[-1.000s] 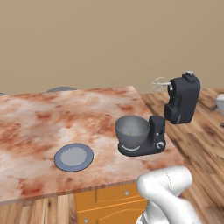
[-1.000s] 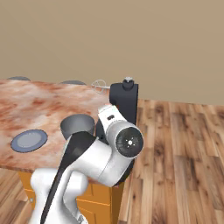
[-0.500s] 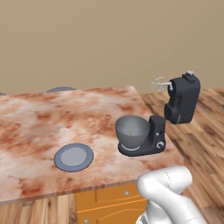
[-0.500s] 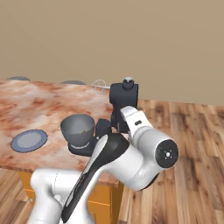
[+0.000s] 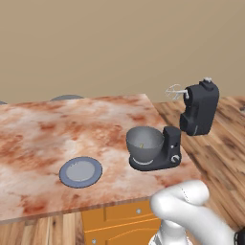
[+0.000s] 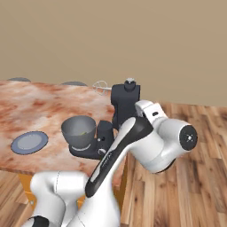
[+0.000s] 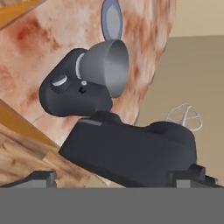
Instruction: Add butter and sugar cubes to the stand mixer bowl and then turn on the stand mixer to begin making frosting.
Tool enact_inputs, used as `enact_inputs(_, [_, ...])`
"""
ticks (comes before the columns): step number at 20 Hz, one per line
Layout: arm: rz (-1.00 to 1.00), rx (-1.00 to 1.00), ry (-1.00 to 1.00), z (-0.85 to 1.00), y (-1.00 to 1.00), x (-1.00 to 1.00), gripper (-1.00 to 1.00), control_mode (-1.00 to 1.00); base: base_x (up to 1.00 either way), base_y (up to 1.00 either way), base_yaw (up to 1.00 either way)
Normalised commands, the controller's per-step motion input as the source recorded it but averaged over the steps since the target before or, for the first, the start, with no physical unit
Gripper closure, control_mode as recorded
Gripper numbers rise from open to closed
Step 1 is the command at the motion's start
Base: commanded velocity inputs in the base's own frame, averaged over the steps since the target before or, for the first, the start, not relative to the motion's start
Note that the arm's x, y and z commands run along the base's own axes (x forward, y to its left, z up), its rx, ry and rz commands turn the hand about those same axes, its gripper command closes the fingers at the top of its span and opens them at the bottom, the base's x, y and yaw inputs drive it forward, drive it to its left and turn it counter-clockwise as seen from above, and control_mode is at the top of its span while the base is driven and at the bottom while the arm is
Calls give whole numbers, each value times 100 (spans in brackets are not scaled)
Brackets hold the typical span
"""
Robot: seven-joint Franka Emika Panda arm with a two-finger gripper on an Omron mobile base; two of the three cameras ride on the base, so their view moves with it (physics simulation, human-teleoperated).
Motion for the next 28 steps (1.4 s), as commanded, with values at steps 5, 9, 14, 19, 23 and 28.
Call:
enact_inputs(5, [10,0,4,-11,-3,44,-100,-100,0,0,0])
enact_inputs(9, [4,0,7,-21,0,38,-100,-100,0,0,0])
enact_inputs(14, [2,0,6,-25,0,40,-100,-100,0,0,0])
enact_inputs(19, [3,0,1,-26,-5,36,-100,-100,0,0,0])
enact_inputs(23, [1,0,0,-26,-11,28,-100,-100,0,0,0])
enact_inputs(28, [3,1,0,-25,-5,27,-100,-100,0,0,0])
